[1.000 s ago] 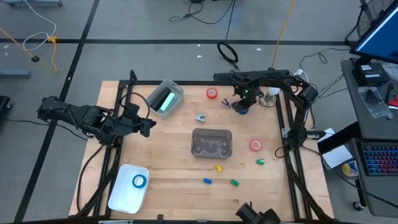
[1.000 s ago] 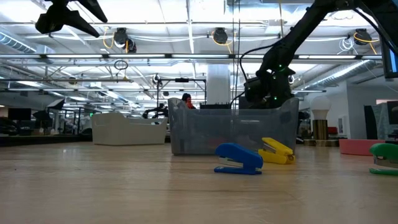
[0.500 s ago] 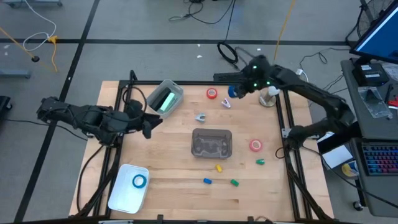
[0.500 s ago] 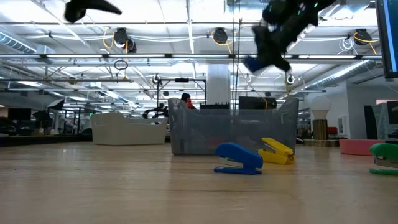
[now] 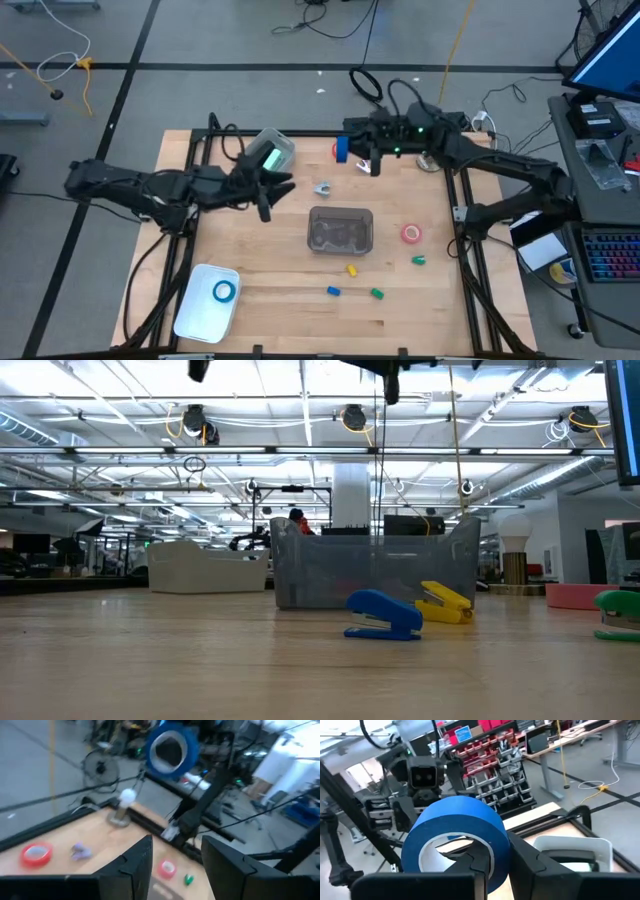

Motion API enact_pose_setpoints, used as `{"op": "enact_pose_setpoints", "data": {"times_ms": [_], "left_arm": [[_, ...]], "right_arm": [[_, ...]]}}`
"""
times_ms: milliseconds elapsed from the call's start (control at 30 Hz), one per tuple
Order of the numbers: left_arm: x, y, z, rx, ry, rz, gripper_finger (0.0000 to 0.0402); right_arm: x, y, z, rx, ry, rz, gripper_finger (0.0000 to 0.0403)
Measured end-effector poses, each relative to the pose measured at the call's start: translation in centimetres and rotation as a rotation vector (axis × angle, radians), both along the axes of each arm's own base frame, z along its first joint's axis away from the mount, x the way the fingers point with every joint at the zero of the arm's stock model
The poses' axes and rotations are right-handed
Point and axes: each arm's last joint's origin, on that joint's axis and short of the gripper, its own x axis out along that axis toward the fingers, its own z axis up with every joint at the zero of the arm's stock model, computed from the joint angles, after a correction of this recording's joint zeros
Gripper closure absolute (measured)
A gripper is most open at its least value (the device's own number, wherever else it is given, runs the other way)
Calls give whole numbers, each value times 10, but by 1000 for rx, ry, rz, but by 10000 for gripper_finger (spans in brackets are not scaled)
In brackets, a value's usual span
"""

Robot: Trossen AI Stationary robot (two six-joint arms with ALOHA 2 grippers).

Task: Pick and place Stapler, Stapler remover, tape
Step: Put the blue tape into the white bin

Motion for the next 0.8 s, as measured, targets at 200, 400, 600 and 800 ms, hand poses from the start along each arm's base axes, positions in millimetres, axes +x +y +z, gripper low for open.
{"op": "enact_pose_setpoints", "data": {"times_ms": [200, 400, 600, 800], "left_arm": [[20, 6, -6, 12, -38, -51, 234], [33, 14, -11, -3, -64, -66, 233], [44, 20, -12, -9, -130, -146, 233], [51, 24, -13, -23, -175, -218, 234]], "right_arm": [[24, 11, -13, 37, -2, 59, 370], [32, 17, -20, 75, 24, 82, 370], [32, 18, -20, 80, 20, 82, 370], [32, 18, -21, 85, 26, 81, 370]]}}
